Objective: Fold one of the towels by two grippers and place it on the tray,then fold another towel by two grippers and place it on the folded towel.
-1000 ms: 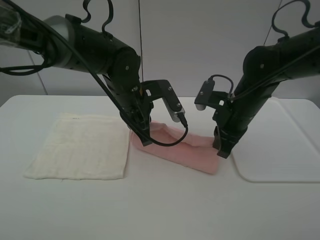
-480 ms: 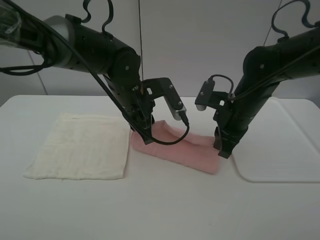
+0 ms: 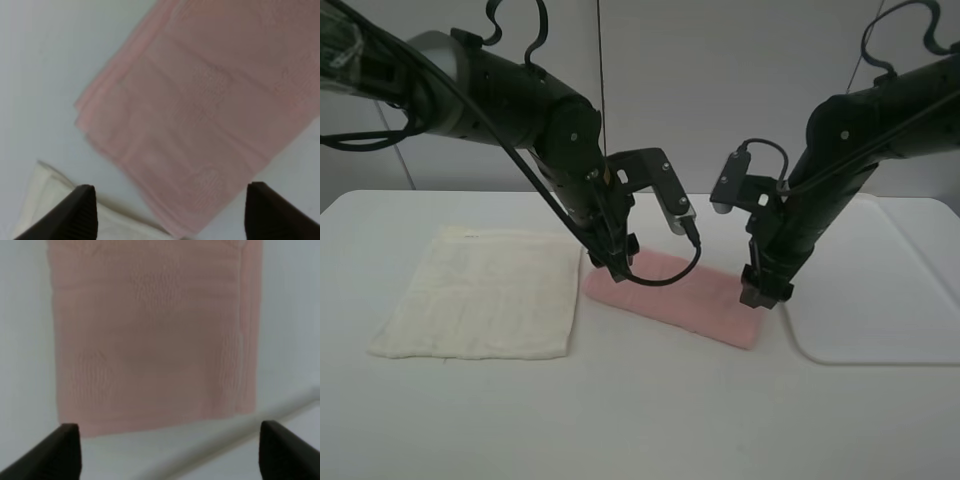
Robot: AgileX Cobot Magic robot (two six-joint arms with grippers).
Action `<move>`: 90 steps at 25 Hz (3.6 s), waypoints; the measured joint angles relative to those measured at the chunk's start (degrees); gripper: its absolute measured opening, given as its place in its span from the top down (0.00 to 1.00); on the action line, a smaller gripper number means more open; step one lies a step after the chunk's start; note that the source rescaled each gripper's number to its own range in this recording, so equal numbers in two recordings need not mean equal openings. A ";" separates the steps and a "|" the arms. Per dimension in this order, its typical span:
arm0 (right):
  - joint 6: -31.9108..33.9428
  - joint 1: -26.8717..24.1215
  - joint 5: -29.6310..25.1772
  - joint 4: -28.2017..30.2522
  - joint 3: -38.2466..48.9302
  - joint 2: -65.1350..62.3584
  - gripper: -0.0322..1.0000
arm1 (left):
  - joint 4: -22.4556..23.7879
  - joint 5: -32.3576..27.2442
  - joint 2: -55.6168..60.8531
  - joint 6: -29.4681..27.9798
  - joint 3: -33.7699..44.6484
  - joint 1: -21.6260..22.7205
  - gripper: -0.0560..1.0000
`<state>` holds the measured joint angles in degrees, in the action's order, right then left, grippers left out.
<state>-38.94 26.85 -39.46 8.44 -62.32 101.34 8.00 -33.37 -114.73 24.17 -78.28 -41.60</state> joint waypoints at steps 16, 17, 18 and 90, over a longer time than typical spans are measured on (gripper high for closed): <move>50.03 0.00 -1.25 -0.05 0.00 -4.76 0.25 | 1.10 -4.82 11.13 -31.63 0.00 0.00 0.17; 53.20 0.00 -1.30 -0.05 0.00 -4.76 0.25 | 1.91 -5.44 11.45 -35.13 0.00 0.04 0.17; 55.58 0.00 -1.30 -0.05 0.00 -4.76 0.25 | 2.61 -6.01 11.45 -39.05 0.00 0.22 0.17; 71.50 0.00 -2.10 0.01 0.00 -4.45 0.05 | 0.09 -10.32 3.96 -38.27 -0.45 7.05 0.00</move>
<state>32.55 26.85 -41.56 8.45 -62.32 96.89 8.09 -43.69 -110.77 -14.10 -78.73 -34.56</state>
